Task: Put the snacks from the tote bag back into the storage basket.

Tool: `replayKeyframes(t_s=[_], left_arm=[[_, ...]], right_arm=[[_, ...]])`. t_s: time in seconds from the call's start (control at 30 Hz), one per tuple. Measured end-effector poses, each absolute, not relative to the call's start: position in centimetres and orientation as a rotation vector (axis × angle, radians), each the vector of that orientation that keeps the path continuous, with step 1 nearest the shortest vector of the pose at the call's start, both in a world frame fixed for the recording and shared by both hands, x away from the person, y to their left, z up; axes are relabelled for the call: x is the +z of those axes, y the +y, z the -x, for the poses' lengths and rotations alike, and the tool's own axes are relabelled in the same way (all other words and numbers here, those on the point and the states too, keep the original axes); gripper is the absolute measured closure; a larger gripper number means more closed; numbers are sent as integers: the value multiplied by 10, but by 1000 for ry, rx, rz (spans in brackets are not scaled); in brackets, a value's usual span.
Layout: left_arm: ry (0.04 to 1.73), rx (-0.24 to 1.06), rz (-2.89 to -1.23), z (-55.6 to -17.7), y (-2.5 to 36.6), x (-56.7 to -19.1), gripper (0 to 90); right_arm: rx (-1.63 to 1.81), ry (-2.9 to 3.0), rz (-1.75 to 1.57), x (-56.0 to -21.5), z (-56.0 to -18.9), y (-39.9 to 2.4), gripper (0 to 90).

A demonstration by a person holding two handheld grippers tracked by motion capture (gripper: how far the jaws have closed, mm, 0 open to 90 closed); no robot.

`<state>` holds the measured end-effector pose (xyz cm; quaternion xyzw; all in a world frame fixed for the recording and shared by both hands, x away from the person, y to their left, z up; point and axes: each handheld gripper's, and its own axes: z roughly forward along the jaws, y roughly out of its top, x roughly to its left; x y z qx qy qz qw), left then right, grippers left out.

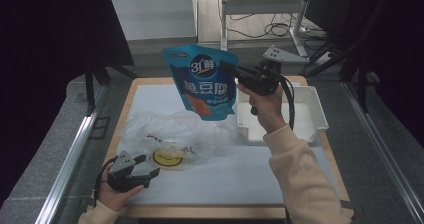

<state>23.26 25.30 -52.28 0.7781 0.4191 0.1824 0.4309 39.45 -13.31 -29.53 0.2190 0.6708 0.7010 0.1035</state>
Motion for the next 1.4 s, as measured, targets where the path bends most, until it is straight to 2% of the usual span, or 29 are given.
replayKeyframes(t_s=[0.6, 1.4], left_arm=[[1048, 457, -1941, -233, 253, -523, 259], [1052, 454, -1945, -233, 253, -523, 259]], right_arm=[[2037, 1917, -688, -290, -396, -169, 893], [1945, 1818, -804, -293, -423, -225, 893]])
